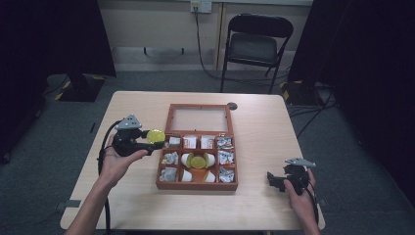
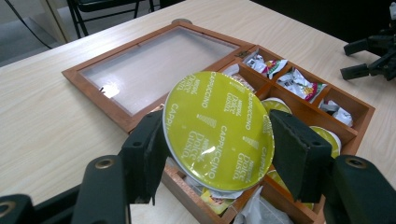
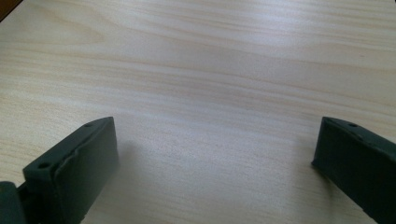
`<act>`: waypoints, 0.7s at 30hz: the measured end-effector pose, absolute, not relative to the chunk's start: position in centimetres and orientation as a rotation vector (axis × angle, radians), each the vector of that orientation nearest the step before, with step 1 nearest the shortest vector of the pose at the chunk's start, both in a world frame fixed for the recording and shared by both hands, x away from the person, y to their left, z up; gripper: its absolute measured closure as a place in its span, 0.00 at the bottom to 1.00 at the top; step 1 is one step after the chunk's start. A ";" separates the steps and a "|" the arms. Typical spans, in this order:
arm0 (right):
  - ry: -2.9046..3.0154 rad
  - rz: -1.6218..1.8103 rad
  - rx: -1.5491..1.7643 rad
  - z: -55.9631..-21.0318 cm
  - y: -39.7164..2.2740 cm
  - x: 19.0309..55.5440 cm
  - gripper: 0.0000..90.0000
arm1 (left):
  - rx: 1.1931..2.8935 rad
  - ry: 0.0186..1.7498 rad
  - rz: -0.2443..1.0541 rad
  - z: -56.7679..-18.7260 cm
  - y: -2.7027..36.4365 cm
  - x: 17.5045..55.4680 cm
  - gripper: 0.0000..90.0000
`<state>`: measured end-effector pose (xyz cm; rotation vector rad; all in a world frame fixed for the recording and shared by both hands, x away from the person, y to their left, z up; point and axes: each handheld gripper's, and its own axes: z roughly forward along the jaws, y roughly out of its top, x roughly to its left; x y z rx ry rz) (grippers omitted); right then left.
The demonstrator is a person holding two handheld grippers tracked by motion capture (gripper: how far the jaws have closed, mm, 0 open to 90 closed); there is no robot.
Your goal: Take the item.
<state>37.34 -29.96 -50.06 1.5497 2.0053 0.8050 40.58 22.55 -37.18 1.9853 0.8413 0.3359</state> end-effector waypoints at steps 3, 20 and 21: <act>2.005 0.805 1.550 -50.1 -30.0 37.3 0.00 | 1.976 0.858 0.340 -37.2 23.3 40.7 0.44; 2.005 0.805 1.550 -50.1 -30.0 37.3 0.00 | 1.952 0.954 0.385 -38.4 25.8 41.8 0.44; 2.005 0.805 1.550 -50.1 -30.0 37.3 0.00 | 1.946 0.964 0.393 -38.5 26.0 41.8 0.44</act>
